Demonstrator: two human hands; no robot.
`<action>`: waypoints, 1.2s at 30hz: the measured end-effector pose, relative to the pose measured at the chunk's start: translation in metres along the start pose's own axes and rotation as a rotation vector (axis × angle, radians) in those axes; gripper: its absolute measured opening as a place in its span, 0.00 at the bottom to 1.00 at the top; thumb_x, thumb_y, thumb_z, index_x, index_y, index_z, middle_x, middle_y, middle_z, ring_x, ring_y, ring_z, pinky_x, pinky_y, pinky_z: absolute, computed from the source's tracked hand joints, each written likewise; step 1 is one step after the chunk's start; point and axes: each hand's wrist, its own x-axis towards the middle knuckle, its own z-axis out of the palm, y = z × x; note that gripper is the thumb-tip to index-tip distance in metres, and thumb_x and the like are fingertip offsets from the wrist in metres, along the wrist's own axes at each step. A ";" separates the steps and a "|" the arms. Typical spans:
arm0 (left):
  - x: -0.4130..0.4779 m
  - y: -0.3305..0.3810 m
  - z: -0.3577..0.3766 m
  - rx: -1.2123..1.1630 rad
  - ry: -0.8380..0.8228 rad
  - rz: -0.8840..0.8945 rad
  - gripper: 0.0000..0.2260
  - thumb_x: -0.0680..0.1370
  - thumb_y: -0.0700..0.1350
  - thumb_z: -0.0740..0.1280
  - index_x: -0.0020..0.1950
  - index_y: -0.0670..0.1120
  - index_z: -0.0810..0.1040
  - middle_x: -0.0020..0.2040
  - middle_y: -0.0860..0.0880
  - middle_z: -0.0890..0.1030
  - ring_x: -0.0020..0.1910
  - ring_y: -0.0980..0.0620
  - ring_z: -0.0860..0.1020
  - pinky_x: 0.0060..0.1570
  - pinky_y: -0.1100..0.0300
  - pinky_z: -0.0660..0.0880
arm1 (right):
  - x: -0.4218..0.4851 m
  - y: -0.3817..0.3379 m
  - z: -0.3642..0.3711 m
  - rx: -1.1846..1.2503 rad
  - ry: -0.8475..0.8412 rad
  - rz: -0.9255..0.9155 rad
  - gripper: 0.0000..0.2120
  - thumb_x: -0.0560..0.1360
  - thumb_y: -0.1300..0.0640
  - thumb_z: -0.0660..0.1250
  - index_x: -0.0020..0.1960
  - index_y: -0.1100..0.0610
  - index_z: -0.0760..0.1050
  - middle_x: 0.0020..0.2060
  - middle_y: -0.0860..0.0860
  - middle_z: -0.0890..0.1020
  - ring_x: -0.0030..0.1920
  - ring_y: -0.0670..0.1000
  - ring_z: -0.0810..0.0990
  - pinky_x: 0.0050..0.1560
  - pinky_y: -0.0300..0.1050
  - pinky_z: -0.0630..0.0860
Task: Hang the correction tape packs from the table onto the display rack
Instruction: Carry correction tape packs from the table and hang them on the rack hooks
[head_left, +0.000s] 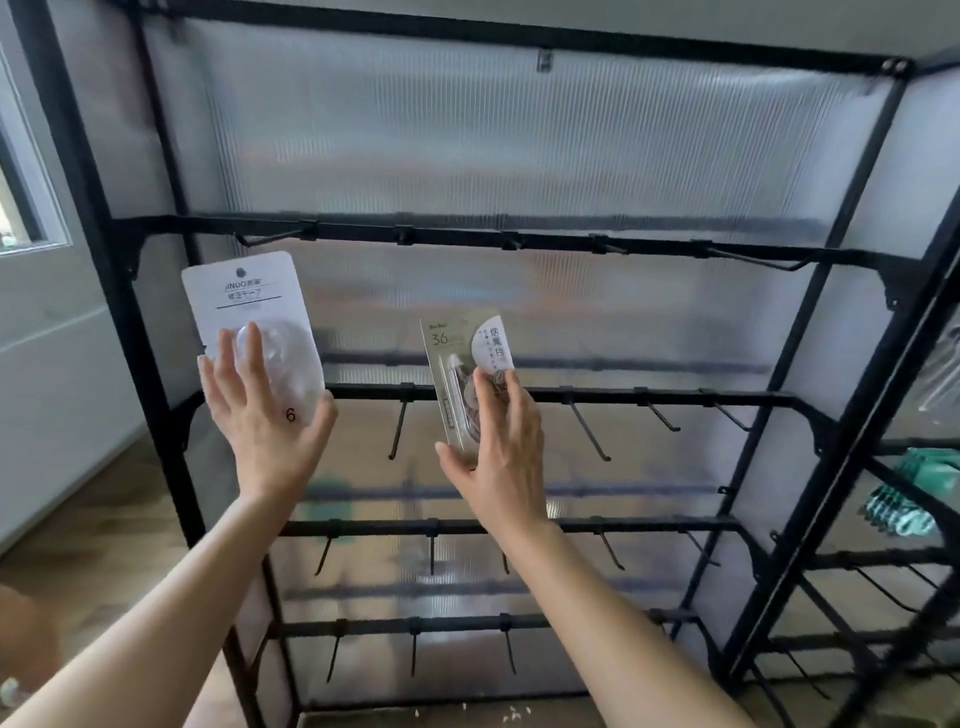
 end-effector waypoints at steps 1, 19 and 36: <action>0.006 -0.002 0.000 -0.009 0.000 0.016 0.39 0.69 0.59 0.59 0.77 0.45 0.54 0.77 0.41 0.52 0.76 0.37 0.45 0.72 0.42 0.46 | 0.004 -0.002 0.002 0.002 0.011 0.004 0.37 0.73 0.45 0.69 0.76 0.56 0.58 0.73 0.63 0.59 0.72 0.63 0.61 0.70 0.60 0.62; 0.052 -0.041 0.007 0.004 -0.079 0.115 0.39 0.70 0.58 0.61 0.77 0.46 0.56 0.77 0.42 0.54 0.76 0.38 0.45 0.74 0.47 0.42 | 0.043 -0.039 0.033 -0.012 0.055 0.021 0.38 0.74 0.46 0.68 0.76 0.55 0.53 0.74 0.62 0.56 0.73 0.64 0.58 0.72 0.62 0.59; 0.146 -0.066 0.076 0.282 -0.376 -0.026 0.46 0.71 0.45 0.72 0.78 0.54 0.44 0.78 0.45 0.41 0.75 0.36 0.43 0.73 0.38 0.47 | 0.085 -0.044 0.057 -0.087 0.124 0.032 0.38 0.74 0.43 0.66 0.77 0.54 0.54 0.74 0.61 0.57 0.73 0.62 0.58 0.71 0.59 0.60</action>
